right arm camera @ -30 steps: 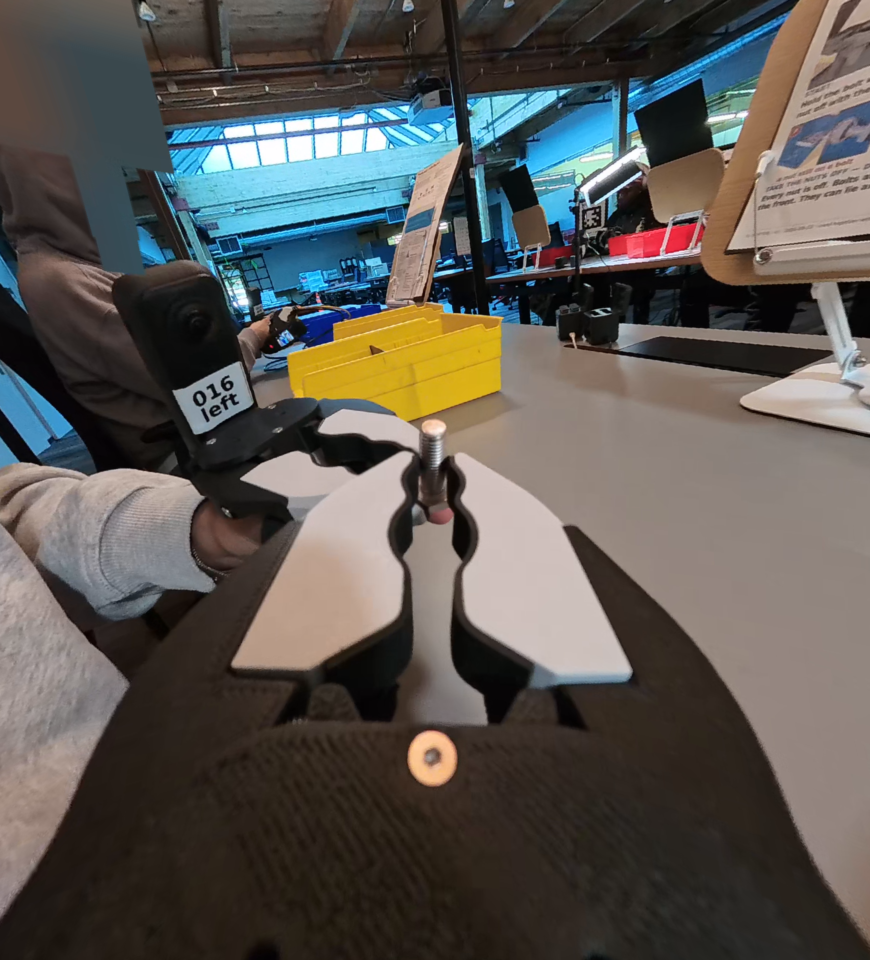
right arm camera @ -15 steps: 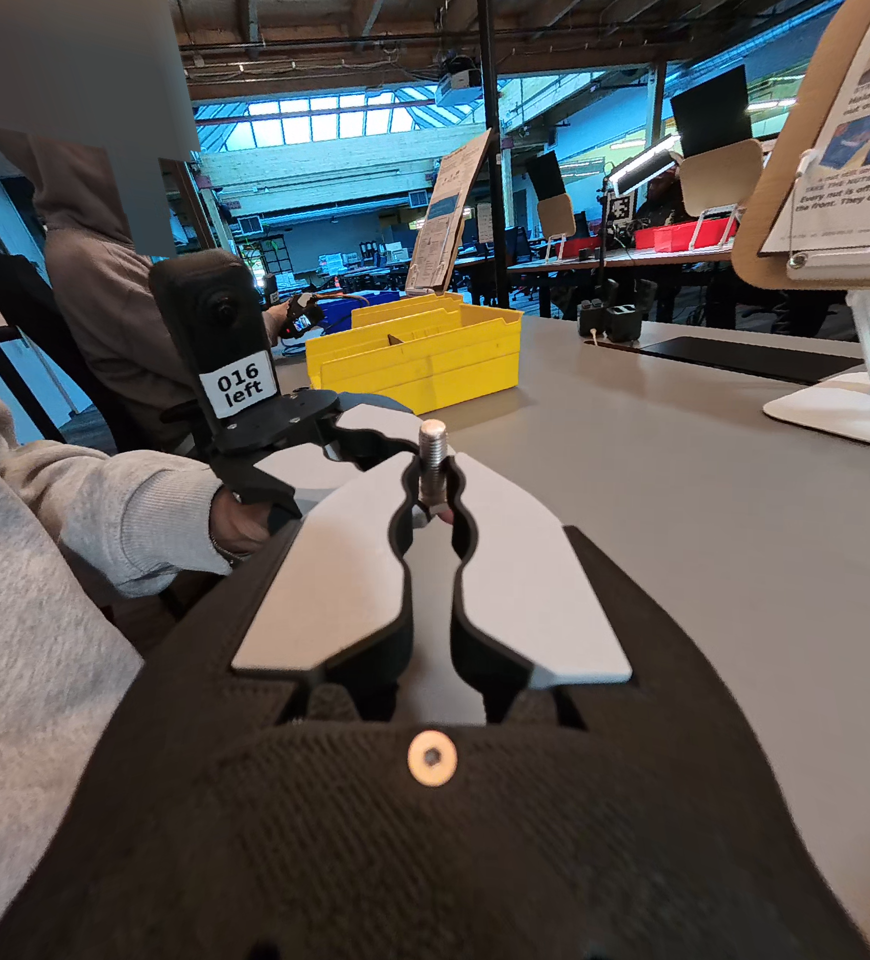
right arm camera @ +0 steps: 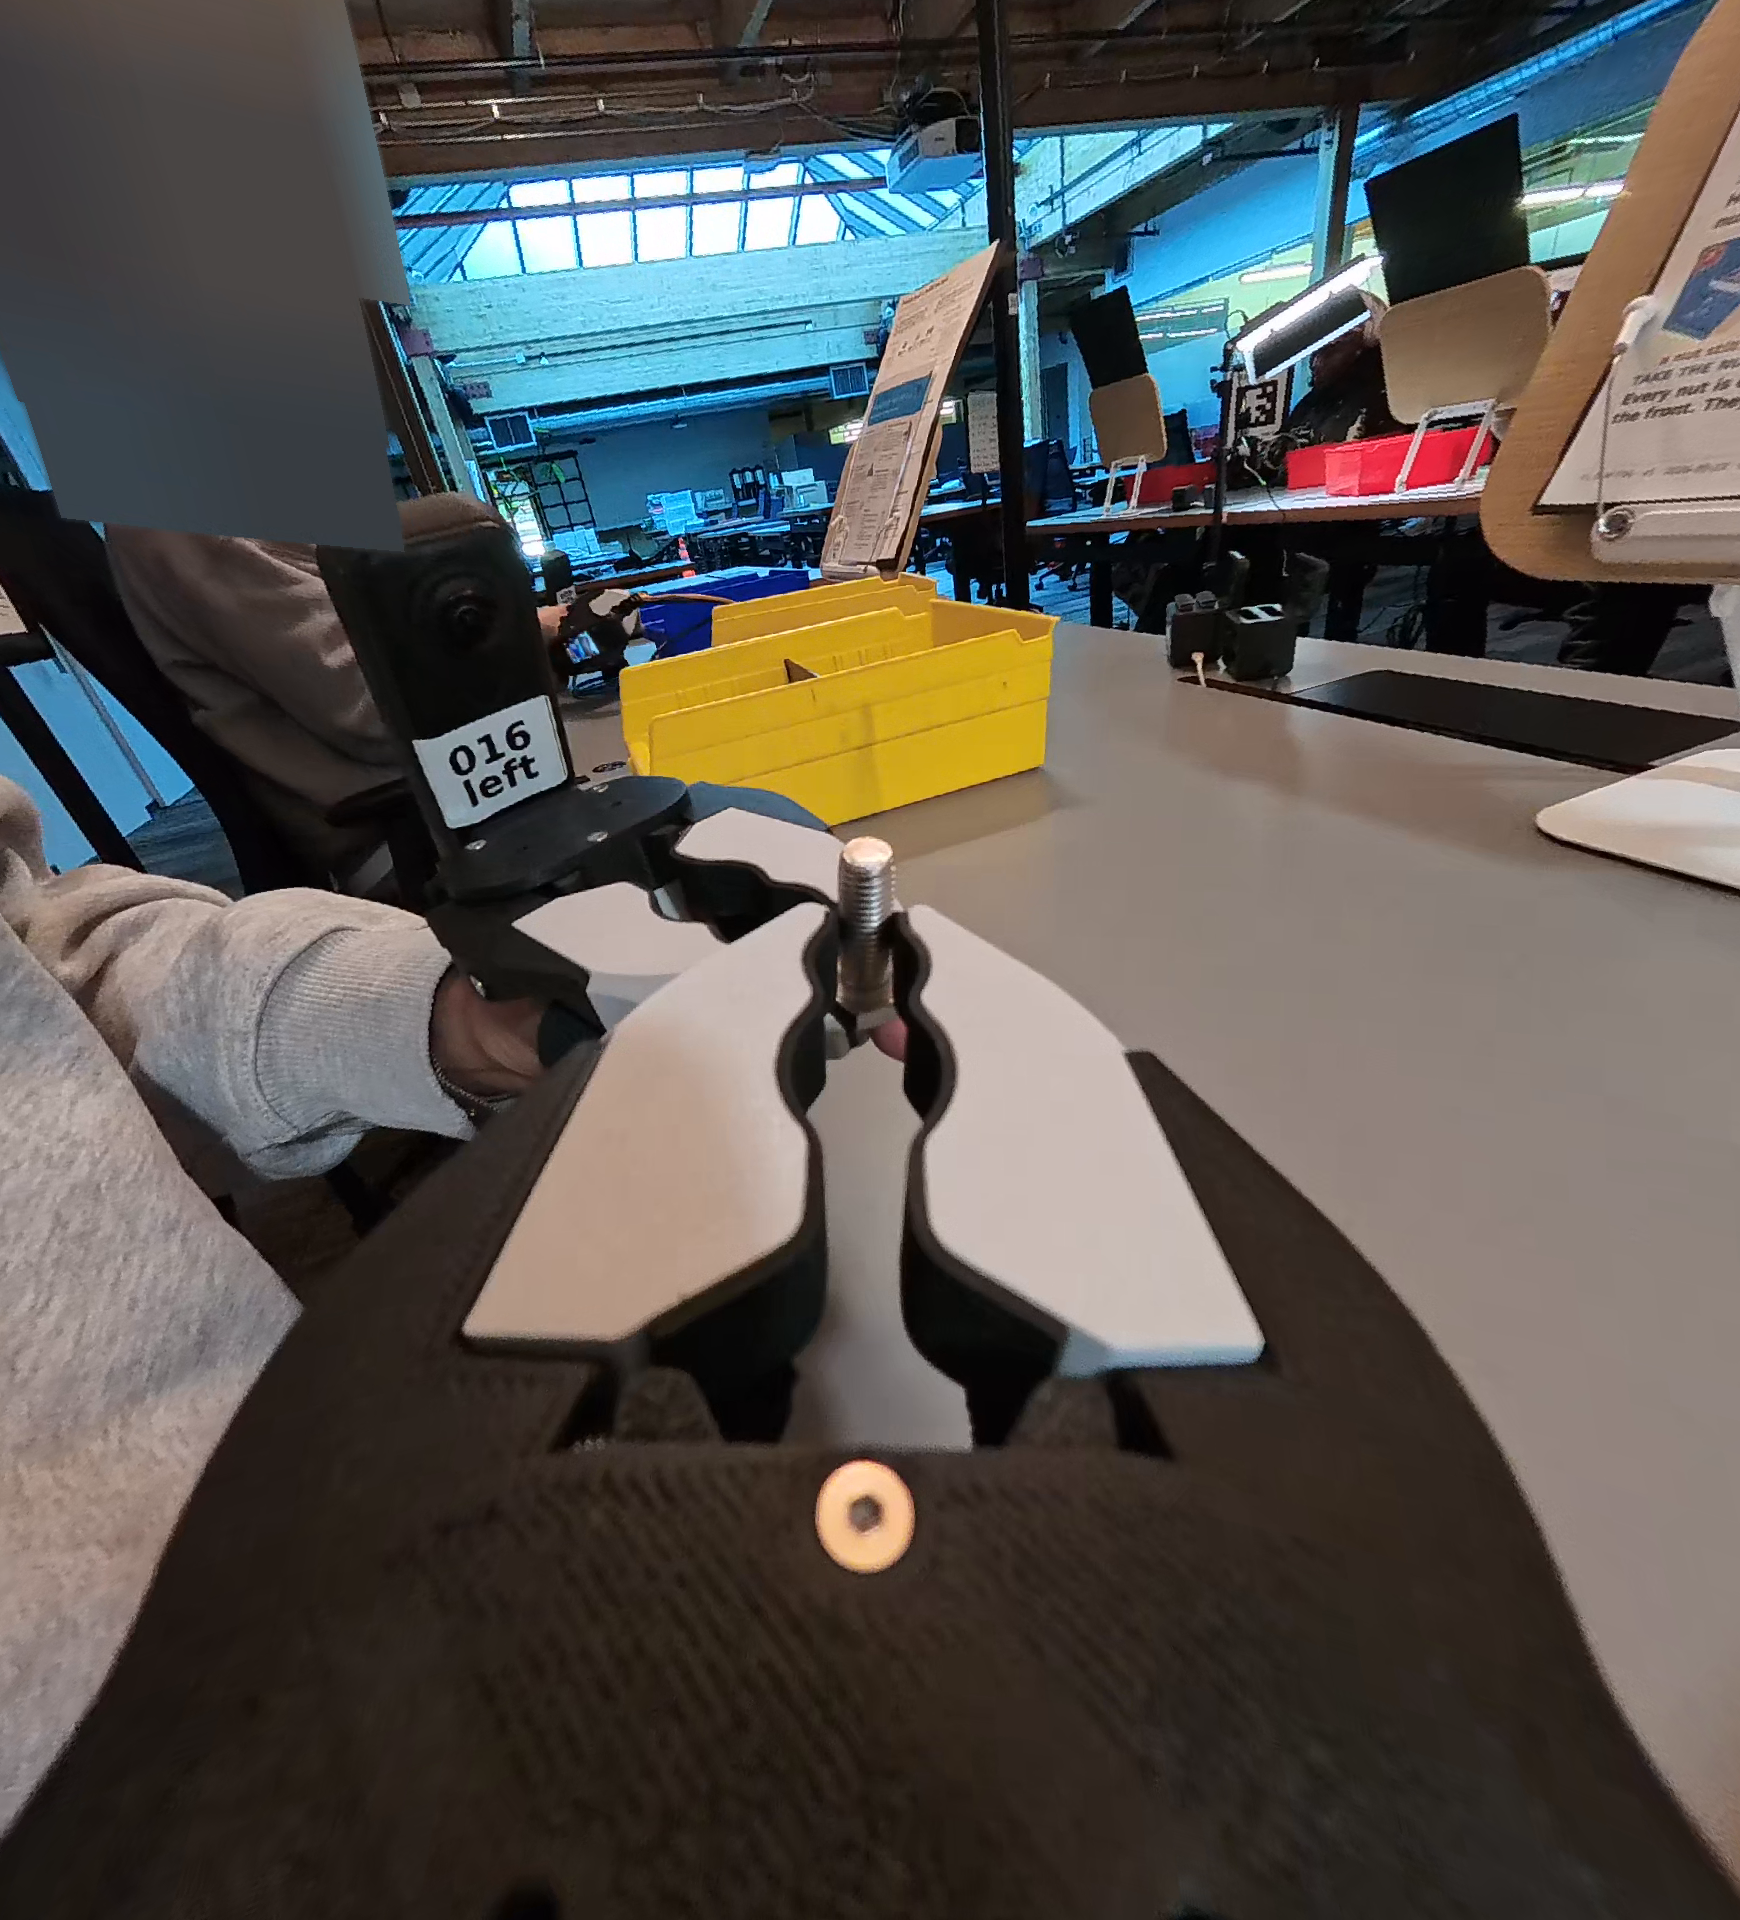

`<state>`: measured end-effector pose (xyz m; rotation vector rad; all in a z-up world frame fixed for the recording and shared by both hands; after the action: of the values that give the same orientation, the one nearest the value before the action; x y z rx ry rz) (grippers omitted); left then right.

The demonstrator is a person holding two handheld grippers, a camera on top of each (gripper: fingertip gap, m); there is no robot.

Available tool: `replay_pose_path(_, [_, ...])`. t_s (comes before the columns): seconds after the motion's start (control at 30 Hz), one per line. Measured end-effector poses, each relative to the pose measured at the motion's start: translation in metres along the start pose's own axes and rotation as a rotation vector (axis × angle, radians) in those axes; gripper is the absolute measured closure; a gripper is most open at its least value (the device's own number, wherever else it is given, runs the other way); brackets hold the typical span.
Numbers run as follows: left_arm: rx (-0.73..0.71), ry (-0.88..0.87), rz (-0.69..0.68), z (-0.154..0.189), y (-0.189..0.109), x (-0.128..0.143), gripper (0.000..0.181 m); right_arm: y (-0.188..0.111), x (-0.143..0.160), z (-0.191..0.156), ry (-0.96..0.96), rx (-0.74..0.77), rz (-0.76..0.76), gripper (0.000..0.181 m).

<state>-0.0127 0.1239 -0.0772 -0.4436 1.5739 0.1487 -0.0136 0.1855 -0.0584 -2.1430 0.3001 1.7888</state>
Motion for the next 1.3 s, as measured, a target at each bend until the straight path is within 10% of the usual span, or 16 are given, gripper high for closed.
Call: replay_pose_path(1.3, [-0.028,-0.006,-0.024,-0.0012,0.0025,0.003,0.163,0.0011,0.0041,0.0041,0.077,0.024,-0.005,0.172])
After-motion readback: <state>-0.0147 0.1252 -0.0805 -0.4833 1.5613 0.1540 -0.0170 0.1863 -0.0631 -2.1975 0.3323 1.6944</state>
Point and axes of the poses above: each gripper's, where its closed fingertips meet, y out along the fingers, x out of its underside, z = x × y across the jaws, the point moved 4 cm from there along -y, back along the fingers, and after that the axes turned 10 degrees about -z, right-handed, at the moved point
